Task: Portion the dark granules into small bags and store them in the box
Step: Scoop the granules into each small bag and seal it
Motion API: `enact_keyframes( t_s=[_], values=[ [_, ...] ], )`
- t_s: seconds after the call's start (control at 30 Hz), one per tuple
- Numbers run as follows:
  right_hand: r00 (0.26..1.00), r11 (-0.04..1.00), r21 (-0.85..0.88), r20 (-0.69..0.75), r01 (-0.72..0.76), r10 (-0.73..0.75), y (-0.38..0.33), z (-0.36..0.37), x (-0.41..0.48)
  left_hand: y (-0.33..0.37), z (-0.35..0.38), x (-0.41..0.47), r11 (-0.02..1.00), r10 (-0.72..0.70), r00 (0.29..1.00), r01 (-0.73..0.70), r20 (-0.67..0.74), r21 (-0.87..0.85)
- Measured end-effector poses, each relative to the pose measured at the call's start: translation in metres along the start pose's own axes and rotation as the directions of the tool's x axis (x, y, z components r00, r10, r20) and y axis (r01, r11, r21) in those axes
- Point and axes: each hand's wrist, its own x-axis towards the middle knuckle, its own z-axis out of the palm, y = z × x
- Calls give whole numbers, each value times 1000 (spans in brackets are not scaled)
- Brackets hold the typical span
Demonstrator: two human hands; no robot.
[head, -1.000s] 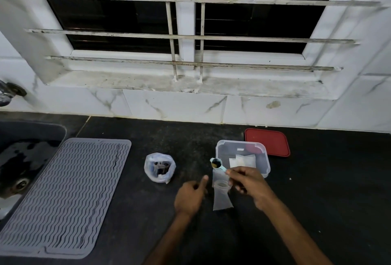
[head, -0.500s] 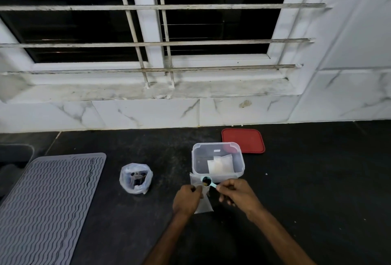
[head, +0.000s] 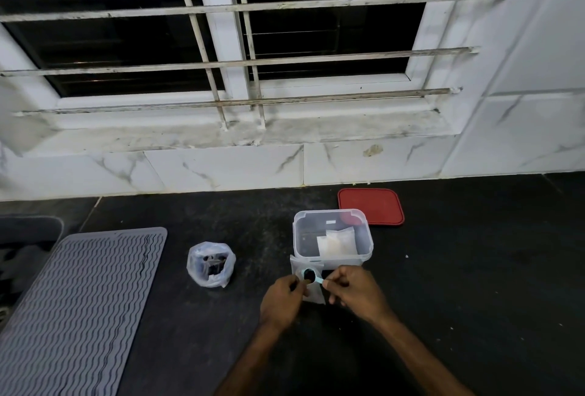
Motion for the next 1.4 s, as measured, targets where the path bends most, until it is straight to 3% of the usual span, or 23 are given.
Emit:
enact_keyframes(
  t_s=[0.07,0.17,0.33,0.43,0.53,0.7,1.0,1.1,1.17,1.23,1.33,1.4],
  values=[
    [996,979,-196,-64,50,-64,2,1,-2,0,0,1,1000,11,1000,-11,14,8],
    [966,863,-488,-134,132,-223,2,2,-5,0,2,2,1000,28,999,-28,27,-11],
    [949,878,-462,-199,128,-244,1,-2,-9,-6,11,2,998,24,999,-22,44,-59],
    [955,940,-328,-232,99,-182,3,-3,-9,-5,12,2,998,29,999,-26,44,-61],
    [973,997,-39,-221,62,-70,7,-2,-5,-3,12,3,998,14,999,-11,39,-67],
    [981,947,321,-188,9,54,6,-1,-7,0,11,5,997,3,1000,-1,26,-71],
    [981,880,474,-154,-32,119,4,-2,-10,2,10,-4,993,9,998,-2,56,-118],
    [982,893,451,-172,4,83,-8,-2,-10,-7,-3,-11,974,-60,997,46,-56,-221],
    [985,904,425,-173,50,27,-24,4,-7,-20,-25,-12,948,-180,953,102,-242,-302],
    [987,906,413,-160,96,-31,-42,19,1,-45,-55,-9,883,-325,858,125,-398,-453],
    [988,942,301,-90,147,-125,-71,57,21,-86,-98,1,805,-489,719,152,-495,-574],
    [981,950,244,-40,195,-190,-88,87,36,-105,-118,12,765,-547,686,179,-480,-618]
  ],
)
